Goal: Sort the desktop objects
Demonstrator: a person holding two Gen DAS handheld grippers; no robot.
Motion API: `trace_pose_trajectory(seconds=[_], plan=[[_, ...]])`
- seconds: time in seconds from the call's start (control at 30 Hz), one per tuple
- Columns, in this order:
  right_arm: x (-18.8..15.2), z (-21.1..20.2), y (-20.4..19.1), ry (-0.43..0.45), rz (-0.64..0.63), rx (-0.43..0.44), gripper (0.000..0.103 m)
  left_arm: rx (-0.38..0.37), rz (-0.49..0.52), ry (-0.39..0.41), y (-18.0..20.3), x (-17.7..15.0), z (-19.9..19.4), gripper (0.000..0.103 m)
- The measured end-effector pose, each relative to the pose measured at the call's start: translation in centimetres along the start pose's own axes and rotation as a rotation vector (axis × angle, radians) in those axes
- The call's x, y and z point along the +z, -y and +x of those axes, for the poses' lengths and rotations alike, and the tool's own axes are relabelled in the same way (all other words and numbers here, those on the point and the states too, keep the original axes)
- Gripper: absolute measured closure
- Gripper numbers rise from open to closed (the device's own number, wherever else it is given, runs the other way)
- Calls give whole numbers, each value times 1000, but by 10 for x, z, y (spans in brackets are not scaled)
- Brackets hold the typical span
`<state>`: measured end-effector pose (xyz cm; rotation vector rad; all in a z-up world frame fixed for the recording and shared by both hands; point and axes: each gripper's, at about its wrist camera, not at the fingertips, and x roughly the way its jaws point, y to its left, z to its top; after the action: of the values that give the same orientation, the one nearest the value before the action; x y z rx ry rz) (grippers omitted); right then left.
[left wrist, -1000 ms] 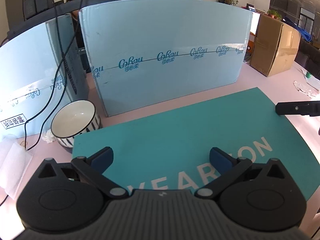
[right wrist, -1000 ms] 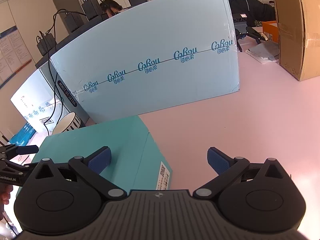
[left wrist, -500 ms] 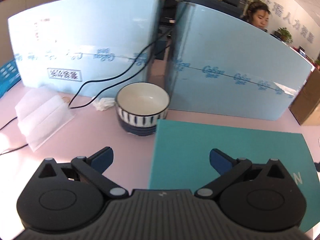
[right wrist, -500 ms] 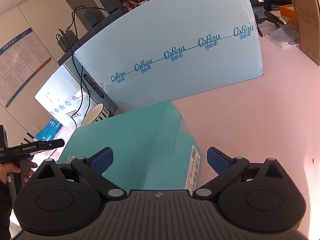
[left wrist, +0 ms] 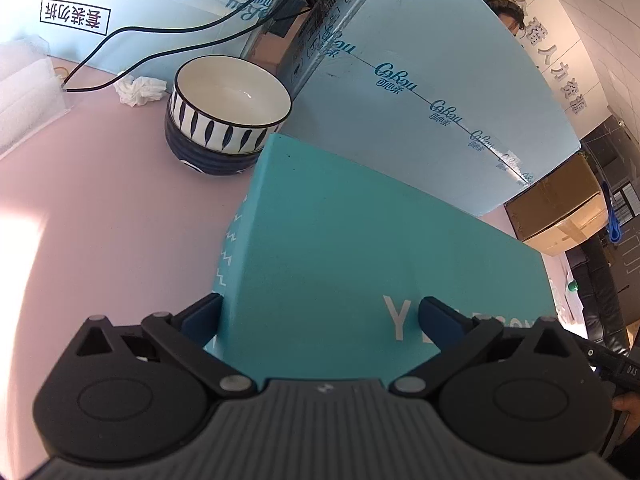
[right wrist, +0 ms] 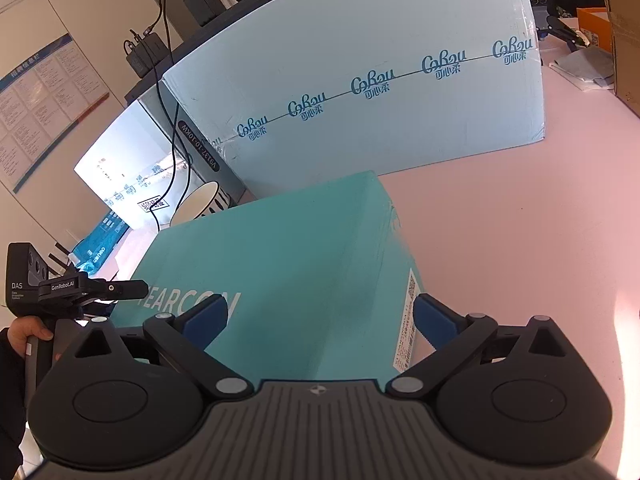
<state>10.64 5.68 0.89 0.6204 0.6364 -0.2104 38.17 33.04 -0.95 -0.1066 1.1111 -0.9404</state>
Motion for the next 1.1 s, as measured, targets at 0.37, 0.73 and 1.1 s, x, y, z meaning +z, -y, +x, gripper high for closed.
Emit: trace_pose_trajectory(seconds=[0.37, 0.73, 1.1], plan=[[-13, 10, -8, -3, -15, 11, 4, -2, 18, 58, 10, 1, -16, 1], [-14, 7, 25, -7, 75, 33, 4, 98, 27, 68, 4, -12, -13, 0], [-21, 16, 32, -32, 71, -35, 1, 251, 111, 174, 4, -25, -31, 0]])
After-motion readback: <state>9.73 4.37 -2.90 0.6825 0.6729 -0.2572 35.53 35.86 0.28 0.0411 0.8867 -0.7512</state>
